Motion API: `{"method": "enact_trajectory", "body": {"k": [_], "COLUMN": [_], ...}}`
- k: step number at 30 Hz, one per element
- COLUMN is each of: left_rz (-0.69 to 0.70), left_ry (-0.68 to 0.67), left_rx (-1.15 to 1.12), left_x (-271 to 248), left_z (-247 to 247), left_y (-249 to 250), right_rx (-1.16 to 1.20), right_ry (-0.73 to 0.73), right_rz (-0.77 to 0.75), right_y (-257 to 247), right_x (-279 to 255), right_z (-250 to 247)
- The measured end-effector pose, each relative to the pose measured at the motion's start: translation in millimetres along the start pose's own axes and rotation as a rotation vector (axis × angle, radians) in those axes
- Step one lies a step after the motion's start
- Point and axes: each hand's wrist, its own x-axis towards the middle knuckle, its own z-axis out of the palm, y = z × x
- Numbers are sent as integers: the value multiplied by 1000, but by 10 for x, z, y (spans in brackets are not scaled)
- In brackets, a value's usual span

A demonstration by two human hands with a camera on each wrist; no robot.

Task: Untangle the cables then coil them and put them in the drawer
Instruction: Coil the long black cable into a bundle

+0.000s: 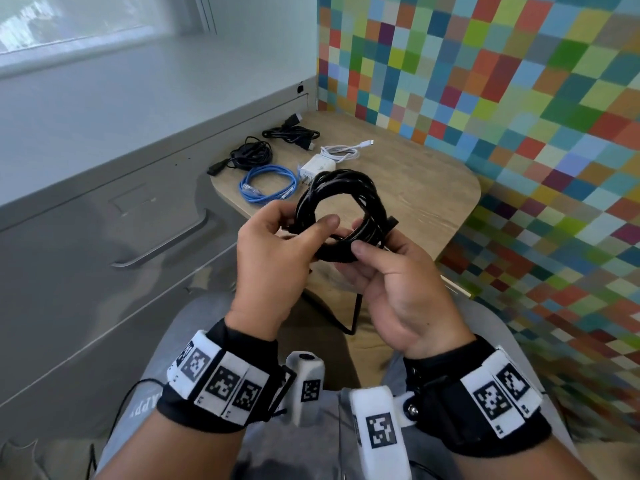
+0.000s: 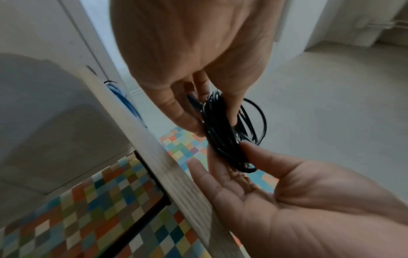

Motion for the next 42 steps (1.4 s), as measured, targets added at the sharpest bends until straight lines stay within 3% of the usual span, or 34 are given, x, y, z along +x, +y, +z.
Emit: {"method": "enact_trajectory", "body": {"k": [5, 13, 22, 30, 36, 42], "left_rz": [-150, -178, -399, -275, -222, -212], "left_ry": [-34, -16, -206, -224, -224, -199], "left_rx": [-172, -385, -291, -272, -183, -99], "left_x": [-10, -40, -4, 81, 80, 108], "left_z": [57, 101, -18, -155, -136, -129], "left_y": [7, 14, -29, 25, -1, -49], "right_rx": [98, 116, 69, -197, -390, -605], "right_ry": [-59, -172, -165, -99, 6, 15], "right_rz": [73, 61, 47, -126, -196, -220], "right_y": [-59, -144, -143, -46, -89, -163], "right_x": [23, 57, 53, 51, 142, 210], "right_z": [0, -11, -39, -41, -158, -258]}}
